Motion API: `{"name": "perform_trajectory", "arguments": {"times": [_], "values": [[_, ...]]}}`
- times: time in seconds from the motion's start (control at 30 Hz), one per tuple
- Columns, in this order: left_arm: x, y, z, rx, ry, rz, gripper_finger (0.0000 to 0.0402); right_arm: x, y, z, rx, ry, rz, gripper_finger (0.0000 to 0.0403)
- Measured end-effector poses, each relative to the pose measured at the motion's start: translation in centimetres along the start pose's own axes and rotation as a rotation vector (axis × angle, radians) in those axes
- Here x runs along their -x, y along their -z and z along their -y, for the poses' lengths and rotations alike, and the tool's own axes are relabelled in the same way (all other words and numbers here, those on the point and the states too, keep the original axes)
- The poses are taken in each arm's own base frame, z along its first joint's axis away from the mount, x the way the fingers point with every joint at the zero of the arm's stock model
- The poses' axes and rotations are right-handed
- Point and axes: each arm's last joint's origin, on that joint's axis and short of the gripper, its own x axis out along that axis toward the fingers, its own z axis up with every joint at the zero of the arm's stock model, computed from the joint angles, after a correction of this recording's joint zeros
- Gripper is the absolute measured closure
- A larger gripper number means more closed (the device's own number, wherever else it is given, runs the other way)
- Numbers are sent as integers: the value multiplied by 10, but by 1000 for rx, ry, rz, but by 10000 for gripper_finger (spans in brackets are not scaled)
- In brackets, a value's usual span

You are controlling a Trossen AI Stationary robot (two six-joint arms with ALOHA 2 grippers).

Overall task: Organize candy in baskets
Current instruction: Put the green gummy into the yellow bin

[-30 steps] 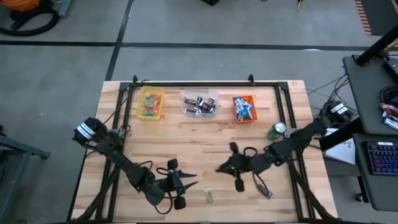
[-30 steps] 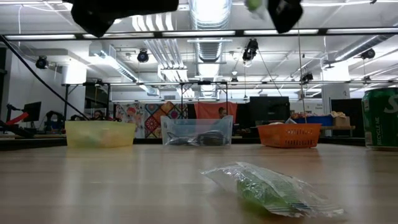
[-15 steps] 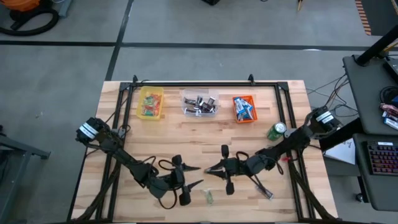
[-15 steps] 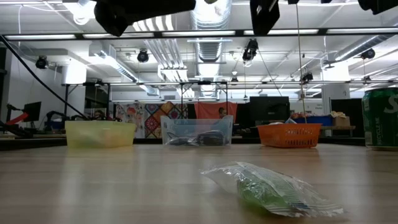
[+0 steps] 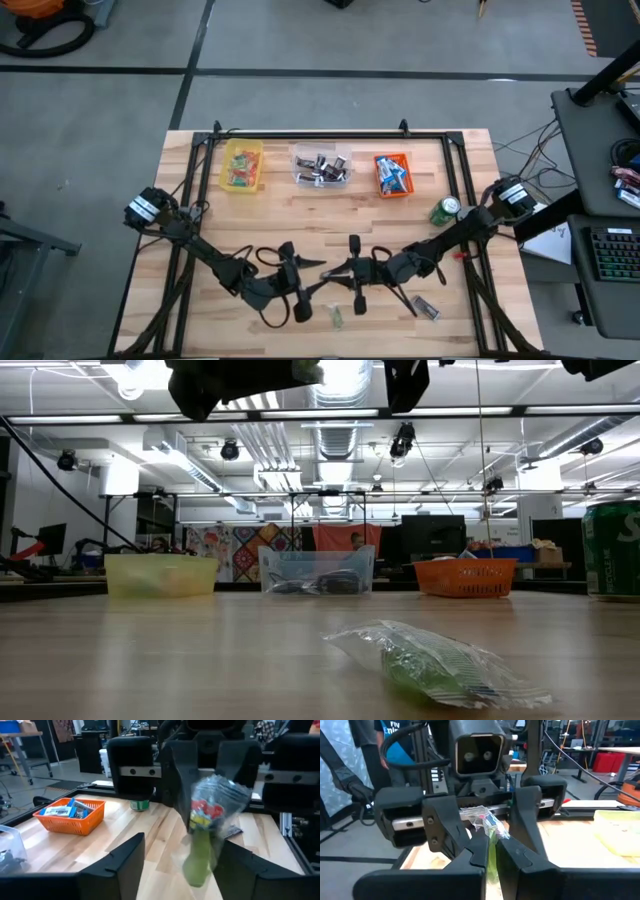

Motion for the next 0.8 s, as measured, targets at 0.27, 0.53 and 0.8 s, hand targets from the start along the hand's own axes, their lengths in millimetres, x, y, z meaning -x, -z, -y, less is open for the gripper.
{"name": "perform_trajectory", "arguments": {"times": [0.27,0.53,0.8], "values": [[0,1,0,-32,-2,-9,321,0,-3,2,-21,7,7,374],[1,-2,-4,-58,-13,-34,390,5,-15,14,-69,34,-40,276],[11,-20,-43,-160,-199,-185,385,22,-30,37,-97,152,-211,209]]}}
